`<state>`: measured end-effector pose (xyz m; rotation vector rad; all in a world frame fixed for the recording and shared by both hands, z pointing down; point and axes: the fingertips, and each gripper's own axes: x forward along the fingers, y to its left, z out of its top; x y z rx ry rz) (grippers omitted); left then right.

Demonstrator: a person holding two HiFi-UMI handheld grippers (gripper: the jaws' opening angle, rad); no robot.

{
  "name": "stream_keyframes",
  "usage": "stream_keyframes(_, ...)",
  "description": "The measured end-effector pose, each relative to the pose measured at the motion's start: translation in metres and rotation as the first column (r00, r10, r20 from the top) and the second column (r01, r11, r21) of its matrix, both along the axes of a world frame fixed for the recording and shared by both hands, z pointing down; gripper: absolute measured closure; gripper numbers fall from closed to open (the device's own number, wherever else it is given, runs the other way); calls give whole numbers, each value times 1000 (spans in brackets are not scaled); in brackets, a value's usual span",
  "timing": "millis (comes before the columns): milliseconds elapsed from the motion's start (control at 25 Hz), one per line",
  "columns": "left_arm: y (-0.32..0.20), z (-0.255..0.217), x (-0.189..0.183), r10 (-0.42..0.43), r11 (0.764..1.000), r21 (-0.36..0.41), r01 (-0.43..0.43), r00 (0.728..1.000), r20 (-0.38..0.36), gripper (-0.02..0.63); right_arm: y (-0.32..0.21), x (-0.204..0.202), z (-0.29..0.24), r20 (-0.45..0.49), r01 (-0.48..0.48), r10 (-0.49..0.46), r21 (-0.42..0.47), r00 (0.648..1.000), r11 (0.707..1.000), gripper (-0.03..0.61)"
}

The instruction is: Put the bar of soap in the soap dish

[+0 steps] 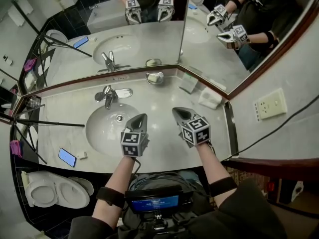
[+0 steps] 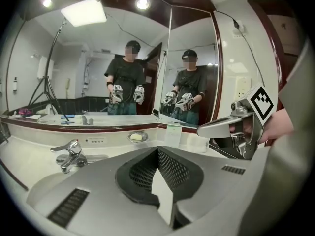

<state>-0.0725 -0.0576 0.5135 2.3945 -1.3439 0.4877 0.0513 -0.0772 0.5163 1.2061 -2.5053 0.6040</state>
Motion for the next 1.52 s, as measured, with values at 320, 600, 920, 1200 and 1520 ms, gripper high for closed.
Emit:
stream_keyframes(320,5,-1,1,12,1000,11,-12,1000,17,612,4,3,7,-20,-2,2,-9,1000,1000,560)
stream_keyframes(600,1,8,-1,9,1000,-9,-9,1000,25,612,-5,-1,15,-73,11,-12,-2,997,1000,558)
stream_keyframes(920,-25,21,0,-2,1000,-23,3,999,36,612,-47,-8,37,-167,51,-49,5,985,999,555)
stream_keyframes(1200,-61,38,-1,-30,999,-36,32,998,53,612,-109,-28,63,-287,170,-168,-17,943,985,413)
stream_keyframes(1520,-90,57,1,-23,999,-47,27,996,87,611,-175,-62,87,-487,344,-347,-99,802,934,347)
